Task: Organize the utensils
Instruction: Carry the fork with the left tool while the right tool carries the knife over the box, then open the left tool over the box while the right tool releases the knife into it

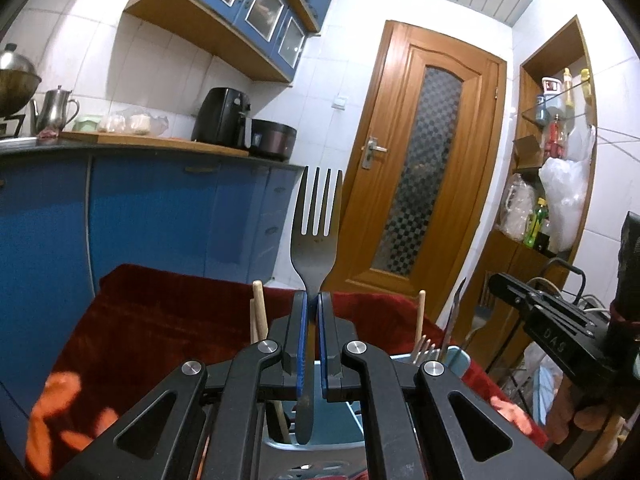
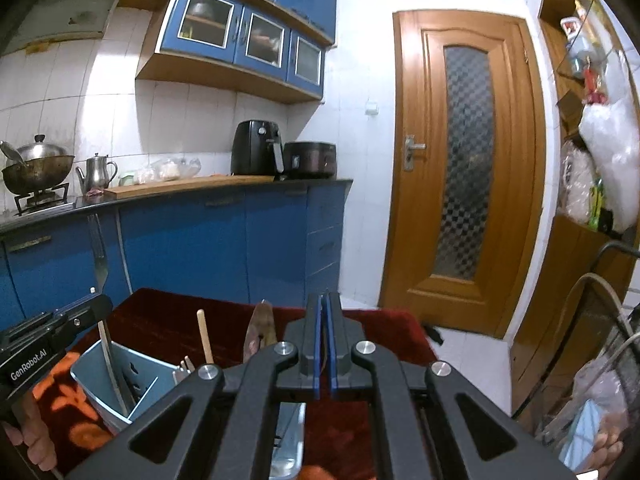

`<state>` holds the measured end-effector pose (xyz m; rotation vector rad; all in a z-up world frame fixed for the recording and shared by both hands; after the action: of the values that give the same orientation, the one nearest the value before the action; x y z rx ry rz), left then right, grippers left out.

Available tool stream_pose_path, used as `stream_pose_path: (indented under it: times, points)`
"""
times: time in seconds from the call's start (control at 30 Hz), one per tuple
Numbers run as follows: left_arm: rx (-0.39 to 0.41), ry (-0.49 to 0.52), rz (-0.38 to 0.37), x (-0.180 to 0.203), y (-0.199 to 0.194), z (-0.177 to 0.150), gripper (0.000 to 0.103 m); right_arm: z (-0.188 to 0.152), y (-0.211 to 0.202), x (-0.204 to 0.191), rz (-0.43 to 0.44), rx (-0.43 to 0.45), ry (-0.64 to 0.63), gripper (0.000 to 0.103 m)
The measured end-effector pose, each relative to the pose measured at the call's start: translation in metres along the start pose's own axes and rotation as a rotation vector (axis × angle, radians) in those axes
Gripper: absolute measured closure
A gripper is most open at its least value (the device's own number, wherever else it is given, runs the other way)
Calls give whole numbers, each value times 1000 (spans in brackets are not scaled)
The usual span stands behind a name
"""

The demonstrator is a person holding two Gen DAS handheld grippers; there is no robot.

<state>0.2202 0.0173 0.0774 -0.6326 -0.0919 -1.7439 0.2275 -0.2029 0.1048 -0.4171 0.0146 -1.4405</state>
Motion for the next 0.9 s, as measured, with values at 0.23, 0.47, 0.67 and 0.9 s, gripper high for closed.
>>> stream_pose_path:
  times: [0.23,0.47,0.67,0.9]
  points:
    - [-27,-10,28,-4,6,-6,98,-10,10,-5,62,-12,26,97]
    - [-57,-30,28,-7,10,-7,86,-14,12,-6,117,-6,50,95]
    - [-55,-9,12,2,4,-7,81,-14,7,-4,148,10,81,88]
    - [-58,2,-1,13,-13,-4,80,-6,-9,0,181,39,117,84]
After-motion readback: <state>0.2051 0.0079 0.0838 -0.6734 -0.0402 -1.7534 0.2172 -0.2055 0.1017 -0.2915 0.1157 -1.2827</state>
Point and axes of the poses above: each gripper's, at about its wrist camera, not at the fingertips, and y roughly the way its jaws point, x to its right, z to its top, the point moved 1 cm from there along y, roughly the way its jaws point, and after that the axes turned 13 degrees about -y, right-handed, at the moved point
